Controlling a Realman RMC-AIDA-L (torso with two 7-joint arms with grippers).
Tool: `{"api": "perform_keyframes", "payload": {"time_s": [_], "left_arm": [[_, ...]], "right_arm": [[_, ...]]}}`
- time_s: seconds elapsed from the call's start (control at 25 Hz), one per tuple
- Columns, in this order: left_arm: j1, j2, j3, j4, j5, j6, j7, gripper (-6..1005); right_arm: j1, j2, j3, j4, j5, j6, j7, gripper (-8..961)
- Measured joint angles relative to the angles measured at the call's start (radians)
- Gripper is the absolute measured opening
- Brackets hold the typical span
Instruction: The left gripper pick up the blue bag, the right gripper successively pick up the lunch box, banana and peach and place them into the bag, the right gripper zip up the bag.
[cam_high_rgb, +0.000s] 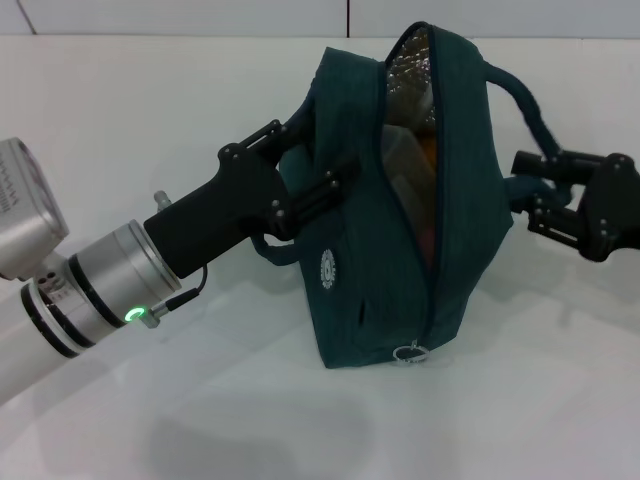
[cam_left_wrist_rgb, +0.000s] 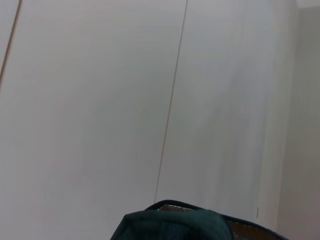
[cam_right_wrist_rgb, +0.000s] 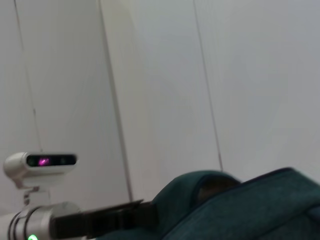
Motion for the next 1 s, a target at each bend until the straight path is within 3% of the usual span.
{"api": "perform_keyframes", "payload": {"time_s": [0.24, 0.4, 0.56, 0.76, 1.0], "left_arm": [[-0.009, 0.000, 0.000, 0.000, -0.001, -0.014, 0.000, 670], [-0.010, 0.000, 0.000, 0.000, -0.001, -0.015, 0.000, 669], [-0.012, 0.000, 0.000, -0.007, -0.001, -0.015, 0.000, 669], [-0.013, 0.000, 0.000, -0.010, -0.002, -0.016, 0.001, 669], [-0.015, 0.000, 0.000, -0.012, -0.001, -0.023, 0.001, 669]], "right_arm": [[-0.030, -0.003, 0.078, -0.001, -0.003, -0.050, -0.002, 443], [-0.050, -0.026, 0.118, -0.013, -0.034, -0.147, -0.003, 605], [-0.072, -0.032, 0.174, -0.015, -0.061, -0.236, -0.033, 623], [-0.114, -0.011, 0.207, -0.043, -0.105, -0.283, -0.115, 622], [-0.073, -0.005, 0.200, -0.055, -0.340, -0.344, -0.123, 621]]}}
